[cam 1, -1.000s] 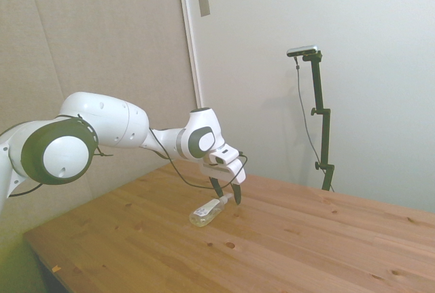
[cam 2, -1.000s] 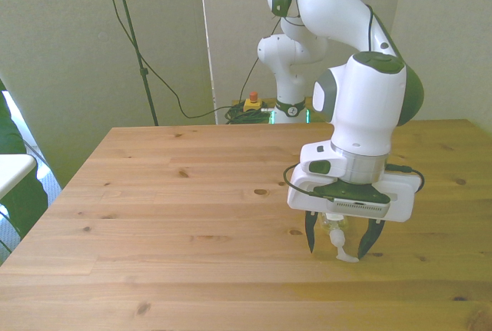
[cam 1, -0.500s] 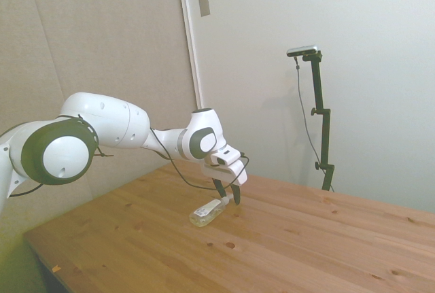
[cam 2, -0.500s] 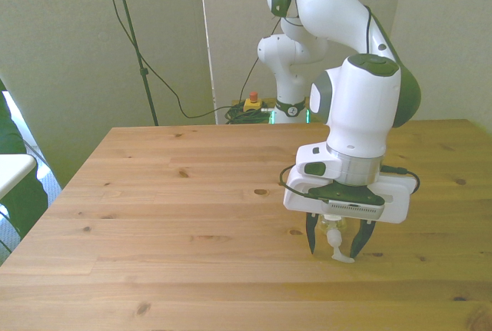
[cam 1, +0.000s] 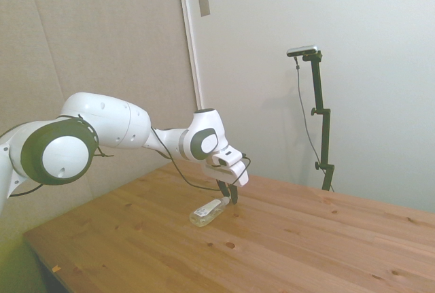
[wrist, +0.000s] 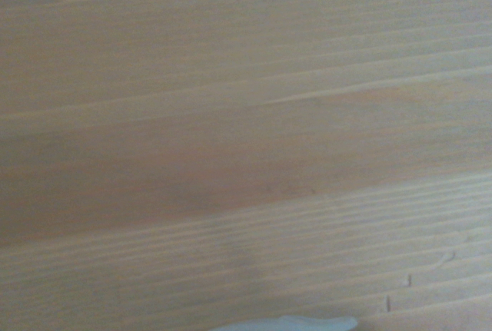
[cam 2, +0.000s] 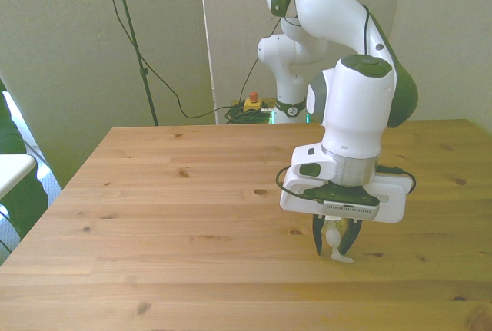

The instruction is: Stand the sanitizer

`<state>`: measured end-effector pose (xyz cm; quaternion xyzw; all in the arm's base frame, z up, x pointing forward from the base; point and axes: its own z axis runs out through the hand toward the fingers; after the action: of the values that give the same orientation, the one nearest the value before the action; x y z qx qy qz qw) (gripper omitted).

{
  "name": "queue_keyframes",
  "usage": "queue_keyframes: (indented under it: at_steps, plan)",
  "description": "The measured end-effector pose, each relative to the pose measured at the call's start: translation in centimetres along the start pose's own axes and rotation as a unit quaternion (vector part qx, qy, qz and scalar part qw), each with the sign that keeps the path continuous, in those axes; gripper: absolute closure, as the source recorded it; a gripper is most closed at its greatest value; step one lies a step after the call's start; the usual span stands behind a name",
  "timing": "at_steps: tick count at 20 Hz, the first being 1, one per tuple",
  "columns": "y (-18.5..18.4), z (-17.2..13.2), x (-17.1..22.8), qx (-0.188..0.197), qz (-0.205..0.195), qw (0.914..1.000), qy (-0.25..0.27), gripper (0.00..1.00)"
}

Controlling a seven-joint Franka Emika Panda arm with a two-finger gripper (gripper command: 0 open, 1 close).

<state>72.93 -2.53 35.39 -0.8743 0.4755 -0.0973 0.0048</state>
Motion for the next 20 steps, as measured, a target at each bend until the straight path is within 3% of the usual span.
queue_keyframes:
  at_steps: [7, 13, 20]
  plan:
    - [-0.3, -0.9, -0.3, 0.009, 0.013, 0.9999, 0.005, 1.0]
    - [-0.5, -5.2, -0.9, 0.035, 0.058, 0.9965, 0.049, 1.0]
    - [1.0, -10.8, -3.1, 0.071, 0.11, 0.98, 0.15, 1.0]
